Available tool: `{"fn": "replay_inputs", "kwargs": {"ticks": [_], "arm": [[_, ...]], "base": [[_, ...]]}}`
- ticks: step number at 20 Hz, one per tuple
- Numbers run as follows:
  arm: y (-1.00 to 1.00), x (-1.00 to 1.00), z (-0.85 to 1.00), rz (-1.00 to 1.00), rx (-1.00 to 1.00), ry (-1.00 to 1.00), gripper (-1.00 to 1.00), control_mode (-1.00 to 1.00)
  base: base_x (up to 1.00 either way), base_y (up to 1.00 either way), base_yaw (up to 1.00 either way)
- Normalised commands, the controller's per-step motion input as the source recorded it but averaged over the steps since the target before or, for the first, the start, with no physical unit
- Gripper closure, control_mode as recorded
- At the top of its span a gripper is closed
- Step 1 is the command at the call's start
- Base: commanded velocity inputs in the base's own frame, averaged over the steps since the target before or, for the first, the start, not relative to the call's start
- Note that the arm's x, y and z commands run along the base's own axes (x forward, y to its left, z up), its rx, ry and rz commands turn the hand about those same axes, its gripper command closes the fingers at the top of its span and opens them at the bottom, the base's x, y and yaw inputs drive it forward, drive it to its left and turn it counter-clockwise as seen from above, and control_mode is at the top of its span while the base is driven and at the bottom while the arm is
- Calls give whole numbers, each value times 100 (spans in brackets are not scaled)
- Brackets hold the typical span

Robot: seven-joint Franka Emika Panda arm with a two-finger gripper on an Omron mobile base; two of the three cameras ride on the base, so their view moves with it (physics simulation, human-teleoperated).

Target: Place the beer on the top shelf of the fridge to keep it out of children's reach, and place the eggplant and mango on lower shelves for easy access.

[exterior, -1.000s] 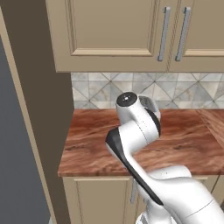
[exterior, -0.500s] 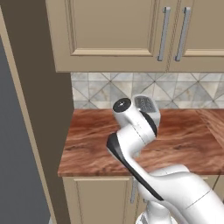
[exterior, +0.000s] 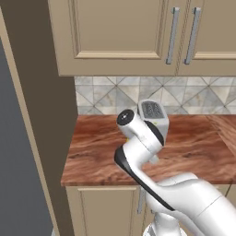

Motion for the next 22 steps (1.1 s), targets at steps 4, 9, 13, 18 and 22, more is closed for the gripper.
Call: {"fn": "replay_inputs", "kwargs": {"ticks": [4, 9, 13, 18, 22], "arm": [[0, 18, -8, 31, -18, 15, -100, -100], [0, 35, -4, 10, -5, 9, -100, -100], [13, 42, -5, 1, -1, 6, -100, -100], [25, 40, -14, 0, -2, 4, -100, -100], [16, 37, -22, 0, -1, 3, -100, -100]], "base": [[0, 0, 0], [0, 0, 0], [0, 0, 0], [0, 0, 0], [0, 0, 0]]}}
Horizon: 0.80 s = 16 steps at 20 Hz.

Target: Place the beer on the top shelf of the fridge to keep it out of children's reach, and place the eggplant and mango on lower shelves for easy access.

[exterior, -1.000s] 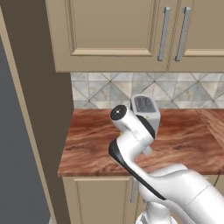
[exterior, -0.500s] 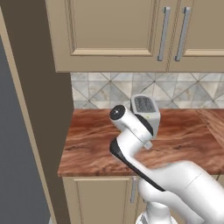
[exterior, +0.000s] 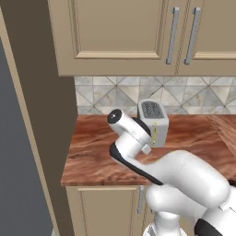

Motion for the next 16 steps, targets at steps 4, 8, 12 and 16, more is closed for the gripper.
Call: {"fn": "replay_inputs", "kwargs": {"ticks": [4, 8, 12, 16], "arm": [[0, 38, -30, 0, 0, 2, -100, -100], [0, 40, -30, 0, 0, 1, -100, -100], [0, 37, -27, 0, 0, 1, -100, -100], [0, 35, -29, 0, 0, 2, -100, -100]], "base": [[0, 0, 0], [0, 0, 0], [0, 0, 0], [0, 0, 0]]}}
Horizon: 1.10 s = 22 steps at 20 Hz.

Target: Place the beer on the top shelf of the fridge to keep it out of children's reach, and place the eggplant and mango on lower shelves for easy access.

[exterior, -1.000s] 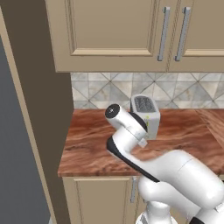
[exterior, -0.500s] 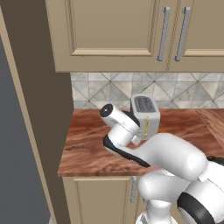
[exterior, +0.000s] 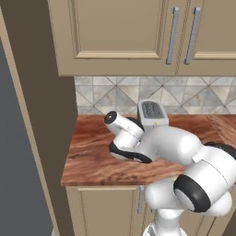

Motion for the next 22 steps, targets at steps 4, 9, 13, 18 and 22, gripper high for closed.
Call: {"fn": "replay_inputs", "kwargs": {"ticks": [4, 9, 13, 18, 22], "arm": [[0, 34, -34, 0, 0, 1, -100, -100], [0, 31, -36, 0, 0, 1, -100, -100], [0, 31, -31, 0, 0, 0, -100, -100], [0, 36, -26, 0, 0, 0, -100, -100], [0, 38, -20, 0, 0, 0, -100, -100]], "base": [[0, 0, 0], [0, 0, 0], [0, 0, 0], [0, 0, 0], [0, 0, 0]]}}
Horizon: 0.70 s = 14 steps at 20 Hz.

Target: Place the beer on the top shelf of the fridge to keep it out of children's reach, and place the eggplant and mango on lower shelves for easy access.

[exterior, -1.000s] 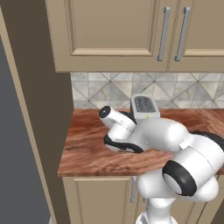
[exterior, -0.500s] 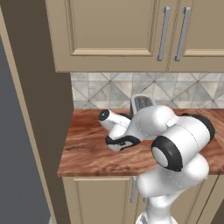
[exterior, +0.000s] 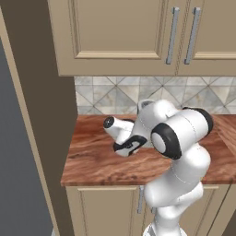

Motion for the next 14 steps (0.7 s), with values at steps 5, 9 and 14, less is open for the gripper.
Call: {"fn": "replay_inputs", "kwargs": {"ticks": [5, 9, 14], "arm": [[0, 39, -20, 0, 0, 0, -100, -100], [-1, 35, -24, 0, 0, 2, -100, -100], [-4, 32, -27, 0, 0, 2, -100, -100]], "base": [[0, 0, 0], [0, 0, 0], [0, 0, 0]]}}
